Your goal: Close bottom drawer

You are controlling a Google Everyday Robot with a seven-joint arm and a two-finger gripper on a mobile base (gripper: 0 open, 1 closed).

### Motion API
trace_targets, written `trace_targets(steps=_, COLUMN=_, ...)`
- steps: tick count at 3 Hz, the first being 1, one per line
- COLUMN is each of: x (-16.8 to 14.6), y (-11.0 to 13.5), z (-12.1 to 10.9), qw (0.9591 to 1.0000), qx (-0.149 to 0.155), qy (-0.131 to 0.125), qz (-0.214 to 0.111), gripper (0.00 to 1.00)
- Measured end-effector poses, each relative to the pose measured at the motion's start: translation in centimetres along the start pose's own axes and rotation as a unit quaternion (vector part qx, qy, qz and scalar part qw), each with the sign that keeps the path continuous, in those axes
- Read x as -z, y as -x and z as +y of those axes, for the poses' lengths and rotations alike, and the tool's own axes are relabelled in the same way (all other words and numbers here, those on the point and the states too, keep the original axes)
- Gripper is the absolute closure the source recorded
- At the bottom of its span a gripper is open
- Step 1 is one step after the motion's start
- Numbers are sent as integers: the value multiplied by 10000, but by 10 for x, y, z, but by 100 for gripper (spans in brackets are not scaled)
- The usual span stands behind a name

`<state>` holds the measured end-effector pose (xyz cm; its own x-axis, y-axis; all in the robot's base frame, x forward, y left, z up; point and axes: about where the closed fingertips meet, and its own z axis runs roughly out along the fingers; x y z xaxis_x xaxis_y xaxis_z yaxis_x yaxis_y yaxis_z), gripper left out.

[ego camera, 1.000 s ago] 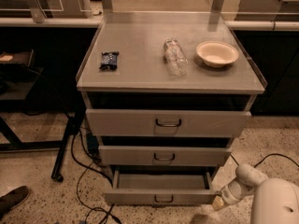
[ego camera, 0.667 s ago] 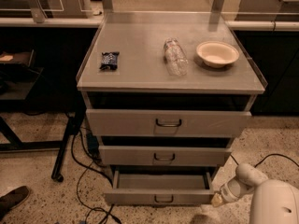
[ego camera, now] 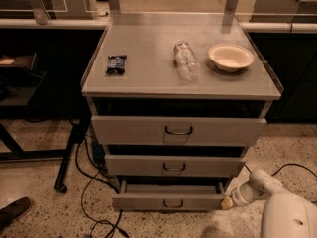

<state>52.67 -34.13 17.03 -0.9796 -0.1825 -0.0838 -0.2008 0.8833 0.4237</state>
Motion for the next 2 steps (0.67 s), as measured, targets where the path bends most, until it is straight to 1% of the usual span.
trace_targets(steps=1, x=5, y=30, z=2, qw=9995, qx=136, qy=-28, qz=-268, gripper=100)
trace_targets(steps=2, x=9, y=54, z=5, qw=9986, qx=237, qy=-26, qz=-483, gripper=100)
